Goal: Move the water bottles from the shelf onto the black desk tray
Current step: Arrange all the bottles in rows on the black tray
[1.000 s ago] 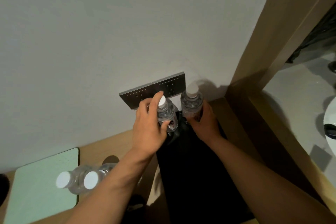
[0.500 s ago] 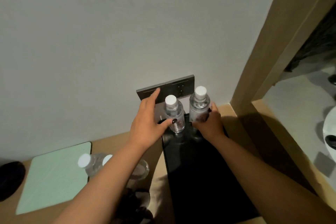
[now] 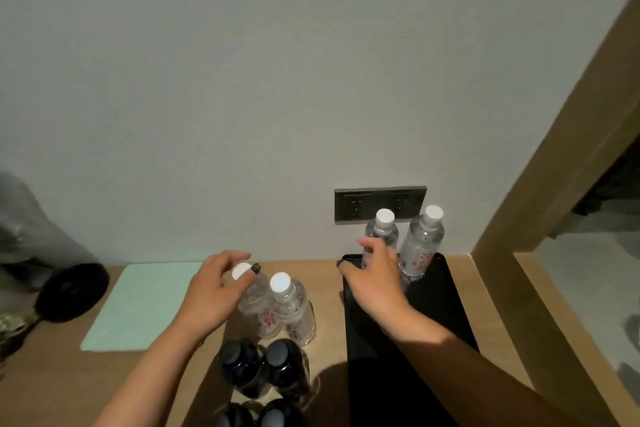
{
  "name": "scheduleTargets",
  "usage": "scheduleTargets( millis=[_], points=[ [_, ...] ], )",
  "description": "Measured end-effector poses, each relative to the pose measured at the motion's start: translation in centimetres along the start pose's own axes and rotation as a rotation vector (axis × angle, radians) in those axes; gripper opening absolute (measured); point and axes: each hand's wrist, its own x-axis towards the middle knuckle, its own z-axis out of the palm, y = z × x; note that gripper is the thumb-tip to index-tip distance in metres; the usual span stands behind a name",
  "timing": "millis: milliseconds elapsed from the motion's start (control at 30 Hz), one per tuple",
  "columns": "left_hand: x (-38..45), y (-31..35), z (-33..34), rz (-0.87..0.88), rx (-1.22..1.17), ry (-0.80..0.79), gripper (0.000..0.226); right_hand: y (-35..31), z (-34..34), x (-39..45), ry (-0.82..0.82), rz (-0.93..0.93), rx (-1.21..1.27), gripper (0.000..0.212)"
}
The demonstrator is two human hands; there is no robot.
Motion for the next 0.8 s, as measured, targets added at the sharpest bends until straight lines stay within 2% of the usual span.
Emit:
scheduleTargets(
  millis=[100, 233, 300, 467, 667, 800],
  points=[
    [-0.5, -2.0, 0.9, -0.083, -0.156, -0.048, 0.023, -2.3, 2.3, -1.2, -0.102, -0.1, -0.015, 0.043],
    [-0.8, -3.1, 2.1, -0.054, -0.211, -0.118, 0.024, -3.5, 4.9, -2.7, -0.183, -0.14, -0.084, 0.039],
    [-0.8, -3.3, 2.2, -0.056, -0.223, -0.049, 0.021, -3.7, 5.6, -3.4, -0.195, -0.177, -0.125, 0.039],
    [-1.3, -1.9, -1.1, -0.136, -0.324, 0.239, 0.01, -4.6, 5.3, -5.0, -0.197, -0.296, -0.167, 0.036],
    [-2.4, 4.9, -9.4, 0.078, -0.301, 0.374, 0.018, -8.3, 4.3, -7.5, -0.204, -0.497, -0.204, 0.05],
    [-4.3, 10.5, -13.2, 0.172, -0.491, 0.293, 0.036, -10.8, 3.9, -9.2, -0.229, -0.59, -0.182, 0.073]
  ],
)
